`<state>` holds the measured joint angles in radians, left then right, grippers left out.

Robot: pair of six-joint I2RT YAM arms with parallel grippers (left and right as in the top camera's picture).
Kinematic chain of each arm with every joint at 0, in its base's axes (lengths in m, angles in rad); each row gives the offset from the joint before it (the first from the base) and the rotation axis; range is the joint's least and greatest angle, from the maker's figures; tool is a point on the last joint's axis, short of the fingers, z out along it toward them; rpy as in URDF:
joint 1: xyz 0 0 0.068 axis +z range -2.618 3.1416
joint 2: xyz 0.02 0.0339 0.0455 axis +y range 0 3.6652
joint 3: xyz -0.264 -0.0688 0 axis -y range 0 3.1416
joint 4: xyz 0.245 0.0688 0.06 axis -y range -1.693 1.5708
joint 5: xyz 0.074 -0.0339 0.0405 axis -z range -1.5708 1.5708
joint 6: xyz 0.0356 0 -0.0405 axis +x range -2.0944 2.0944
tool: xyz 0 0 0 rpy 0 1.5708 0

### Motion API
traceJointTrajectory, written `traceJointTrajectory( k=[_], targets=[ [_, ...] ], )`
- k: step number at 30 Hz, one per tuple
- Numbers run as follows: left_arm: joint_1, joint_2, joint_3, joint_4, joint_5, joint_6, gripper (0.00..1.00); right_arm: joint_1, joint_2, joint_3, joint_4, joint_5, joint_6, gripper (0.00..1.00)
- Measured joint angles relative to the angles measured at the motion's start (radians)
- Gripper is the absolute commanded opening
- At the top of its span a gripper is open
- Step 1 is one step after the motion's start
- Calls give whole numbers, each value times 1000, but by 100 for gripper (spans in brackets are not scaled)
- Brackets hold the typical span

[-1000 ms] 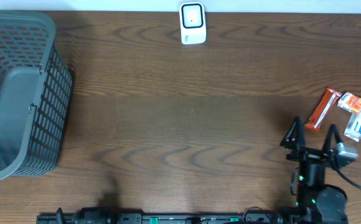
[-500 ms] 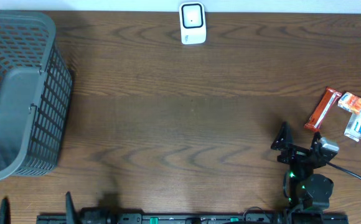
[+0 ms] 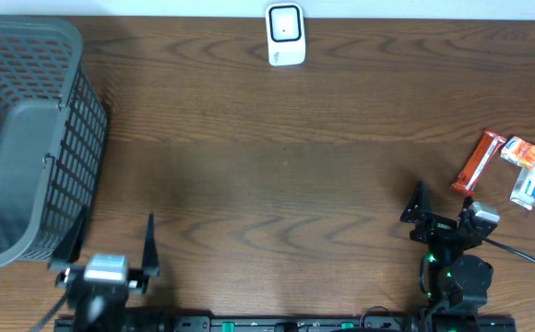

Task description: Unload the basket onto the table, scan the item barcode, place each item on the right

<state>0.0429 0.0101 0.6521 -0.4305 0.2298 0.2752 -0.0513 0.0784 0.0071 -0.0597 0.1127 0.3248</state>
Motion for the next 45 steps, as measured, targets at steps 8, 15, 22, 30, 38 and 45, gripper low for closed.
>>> traceJointTrajectory(
  k=[8, 15, 22, 30, 38, 45],
  targets=[
    [0, 0, -280, 192, -116, -210, 83, 0, 0, 0, 0, 0, 0, 99],
    [0, 0, -446, 323, -160, -333, 83, 0, 0, 0, 0, 0, 0, 99],
    [0, 0, -550, 353, -181, -369, 83, 0, 0, 0, 0, 0, 0, 99],
    [0, 0, -591, 362, -231, -380, 83, 0, 0, 0, 0, 0, 0, 99],
    [0, 2, -610, 360, -241, -381, 82, 0, 0, 0, 0, 0, 0, 99],
    [0, 12, -610, 360, -241, -381, 83, 0, 0, 0, 0, 0, 0, 99]
  ],
)
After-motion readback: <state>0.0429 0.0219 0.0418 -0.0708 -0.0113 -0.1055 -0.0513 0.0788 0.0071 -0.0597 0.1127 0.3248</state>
